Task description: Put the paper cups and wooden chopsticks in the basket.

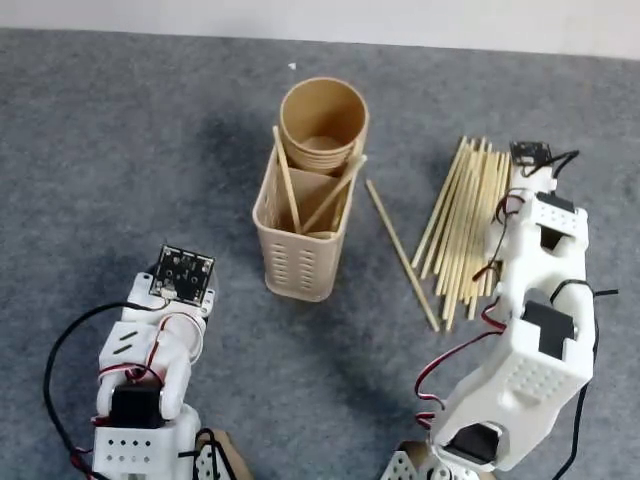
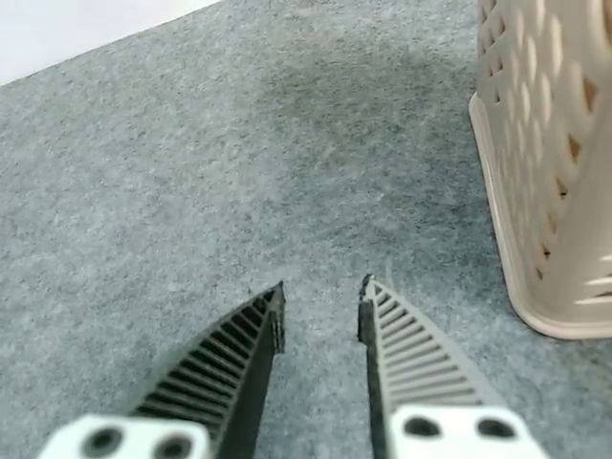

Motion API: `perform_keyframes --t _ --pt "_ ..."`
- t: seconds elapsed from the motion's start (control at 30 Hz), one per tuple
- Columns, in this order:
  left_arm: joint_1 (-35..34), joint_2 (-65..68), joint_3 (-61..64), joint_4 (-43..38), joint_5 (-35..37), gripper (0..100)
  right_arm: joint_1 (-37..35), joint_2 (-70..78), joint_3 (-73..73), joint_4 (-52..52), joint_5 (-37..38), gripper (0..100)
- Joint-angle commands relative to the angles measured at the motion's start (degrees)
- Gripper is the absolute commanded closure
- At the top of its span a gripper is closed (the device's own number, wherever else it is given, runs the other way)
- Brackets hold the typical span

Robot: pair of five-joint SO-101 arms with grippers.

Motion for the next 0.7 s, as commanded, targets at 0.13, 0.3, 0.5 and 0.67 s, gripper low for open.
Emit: perform_keyframes --t 0.13,0.3,0.5,0.67 --pt "0.8 -0.1 1.0 -1.0 -0.6 84 -1.0 -7.7 -0.5 0.7 -2.6 99.3" --pt "0.8 -0.1 1.0 -1.0 -0.6 84 -1.2 -26.8 0.0 0.7 -11.7 99.3" --pt "0.8 -0.1 1.0 -1.0 -0.6 84 -7.3 -54.7 0.0 0.5 -19.4 99.3" --pt "0.8 -0.1 1.0 -1.0 -0.6 84 -19.0 -70.8 2.1 -1.1 -23.2 99.3"
